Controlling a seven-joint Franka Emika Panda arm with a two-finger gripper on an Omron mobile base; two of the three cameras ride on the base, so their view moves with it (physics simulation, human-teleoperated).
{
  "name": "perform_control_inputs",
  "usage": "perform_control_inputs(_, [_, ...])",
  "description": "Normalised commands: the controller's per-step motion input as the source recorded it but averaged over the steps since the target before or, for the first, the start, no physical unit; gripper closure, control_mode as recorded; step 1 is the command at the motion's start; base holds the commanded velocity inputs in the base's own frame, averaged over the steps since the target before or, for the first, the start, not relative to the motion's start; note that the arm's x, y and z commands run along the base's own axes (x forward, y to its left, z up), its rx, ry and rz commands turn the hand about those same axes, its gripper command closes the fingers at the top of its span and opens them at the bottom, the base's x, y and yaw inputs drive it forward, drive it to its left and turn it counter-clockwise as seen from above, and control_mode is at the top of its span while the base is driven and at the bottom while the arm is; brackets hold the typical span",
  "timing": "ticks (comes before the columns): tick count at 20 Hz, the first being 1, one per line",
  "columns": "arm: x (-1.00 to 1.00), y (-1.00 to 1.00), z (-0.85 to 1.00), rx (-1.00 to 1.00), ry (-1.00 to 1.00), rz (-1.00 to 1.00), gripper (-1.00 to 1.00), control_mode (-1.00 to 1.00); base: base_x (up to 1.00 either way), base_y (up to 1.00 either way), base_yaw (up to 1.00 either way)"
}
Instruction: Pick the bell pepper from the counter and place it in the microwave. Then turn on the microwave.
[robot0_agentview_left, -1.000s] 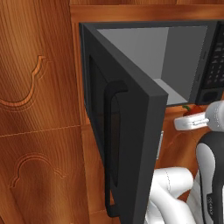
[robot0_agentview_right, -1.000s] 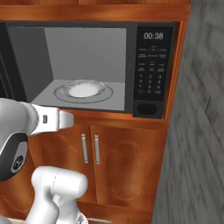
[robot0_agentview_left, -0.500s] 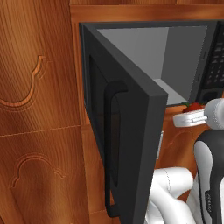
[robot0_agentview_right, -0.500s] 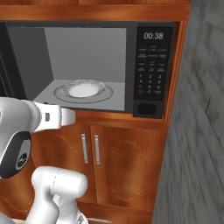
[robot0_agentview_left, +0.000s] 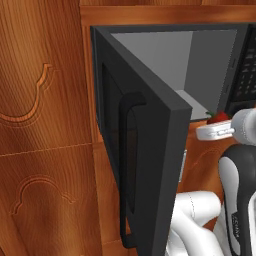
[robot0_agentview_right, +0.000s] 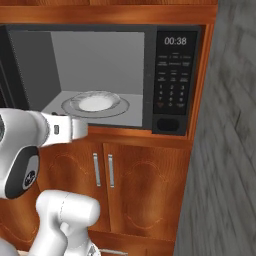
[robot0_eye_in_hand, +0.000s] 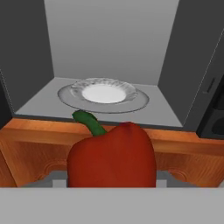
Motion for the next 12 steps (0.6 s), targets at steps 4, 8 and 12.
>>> perform_control_inputs(4, [0.25,0.0,0.08,0.0,0.0,0.0,1.0,-1.0,0.0,0.0,0.0])
perform_control_inputs(8, [0.24,0.0,0.06,0.0,0.0,0.0,1.0,-1.0,0.0,0.0,0.0])
perform_control_inputs(12, [0.21,0.0,0.1,0.0,-0.01,0.0,1.0,-1.0,0.0,0.0,0.0])
